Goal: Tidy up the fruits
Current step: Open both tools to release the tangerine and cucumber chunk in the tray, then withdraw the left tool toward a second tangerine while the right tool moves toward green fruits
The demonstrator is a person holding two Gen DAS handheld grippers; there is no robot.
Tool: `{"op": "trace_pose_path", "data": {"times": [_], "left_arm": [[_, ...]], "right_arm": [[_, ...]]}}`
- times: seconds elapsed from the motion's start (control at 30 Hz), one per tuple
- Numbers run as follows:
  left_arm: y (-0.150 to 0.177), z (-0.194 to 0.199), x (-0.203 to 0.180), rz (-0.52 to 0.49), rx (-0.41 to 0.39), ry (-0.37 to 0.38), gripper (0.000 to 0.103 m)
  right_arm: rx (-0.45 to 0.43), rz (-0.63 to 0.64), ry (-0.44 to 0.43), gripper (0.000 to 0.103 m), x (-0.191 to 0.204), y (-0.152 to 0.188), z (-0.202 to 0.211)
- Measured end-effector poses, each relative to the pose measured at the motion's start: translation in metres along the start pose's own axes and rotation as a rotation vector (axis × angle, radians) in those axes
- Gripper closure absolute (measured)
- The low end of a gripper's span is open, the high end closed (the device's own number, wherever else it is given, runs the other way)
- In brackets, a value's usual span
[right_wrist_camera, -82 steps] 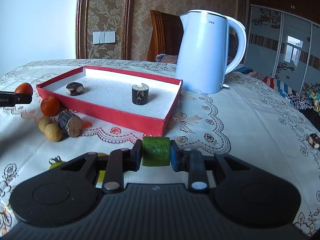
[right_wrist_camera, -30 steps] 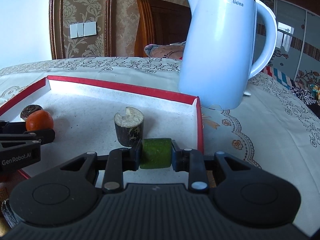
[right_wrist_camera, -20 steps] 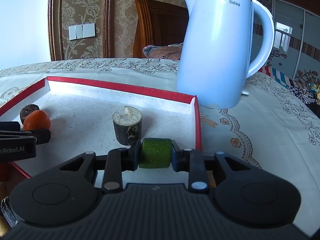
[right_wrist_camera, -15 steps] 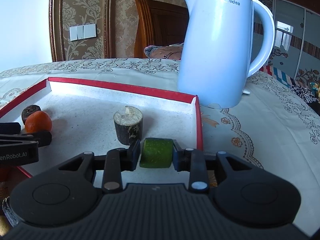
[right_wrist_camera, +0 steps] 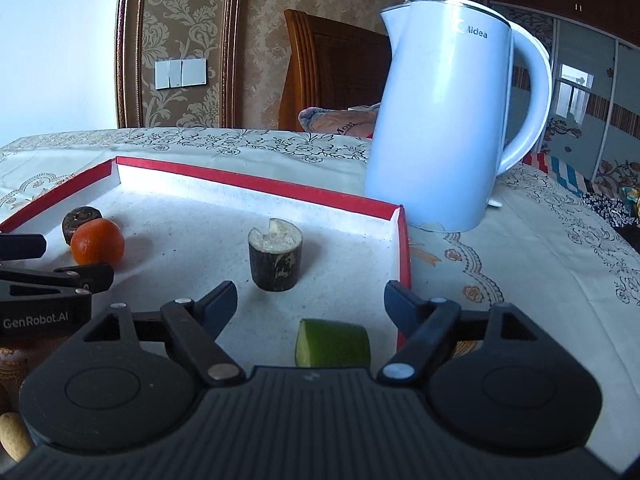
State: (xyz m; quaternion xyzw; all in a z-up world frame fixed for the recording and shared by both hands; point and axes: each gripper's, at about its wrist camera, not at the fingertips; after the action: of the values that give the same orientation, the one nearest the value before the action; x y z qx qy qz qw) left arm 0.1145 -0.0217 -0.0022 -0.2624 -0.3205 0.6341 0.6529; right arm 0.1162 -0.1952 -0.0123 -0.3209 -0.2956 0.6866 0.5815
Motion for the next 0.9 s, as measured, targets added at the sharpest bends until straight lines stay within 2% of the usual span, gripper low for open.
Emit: {"op": "trace_pose_path", "data": {"times": [0.23, 0.6, 0.7, 0.73, 0.77, 0.9], "left_arm": [[-0.001, 0.002, 0.011, 0.054, 0.001, 0.012, 0.030], [0.007, 0.019, 0.011, 0.018, -0.054, -0.012, 0.030], [0.010, 0.025, 0.014, 0.030, -0.066, -0.003, 0.022], [0.010, 0.027, 0.015, 0.034, -0.070, -0.006, 0.022], [0.010, 0.027, 0.016, 0.037, -0.074, -0.009, 0.022], [0.010, 0.029, 0.020, 0.051, -0.074, -0.011, 0.022]], "right_arm": [[-0.010, 0.010, -0.006, 0.020, 0.001, 0.004, 0.006], [-0.039, 0.016, -0.031, 0.015, 0.000, 0.010, 0.019], [-0.053, 0.024, -0.032, 0.011, 0.002, 0.014, 0.026], [-0.056, 0.020, -0.010, 0.002, 0.003, 0.015, 0.027], [-0.065, 0.010, 0.014, 0.000, 0.002, 0.016, 0.029], [-0.043, -0.060, 0.006, 0.000, -0.012, 0.016, 0.029]]}}
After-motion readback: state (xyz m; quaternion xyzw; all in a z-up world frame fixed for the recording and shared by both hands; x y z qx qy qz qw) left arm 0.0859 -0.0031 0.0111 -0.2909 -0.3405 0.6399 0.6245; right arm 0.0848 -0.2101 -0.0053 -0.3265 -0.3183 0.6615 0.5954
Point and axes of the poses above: each gripper's, at about its wrist camera, not at the fingertips, and z roughly against the way its jaws point, x to its left, y to its underside, and after that the axes turned 8 degrees about x, right-handed
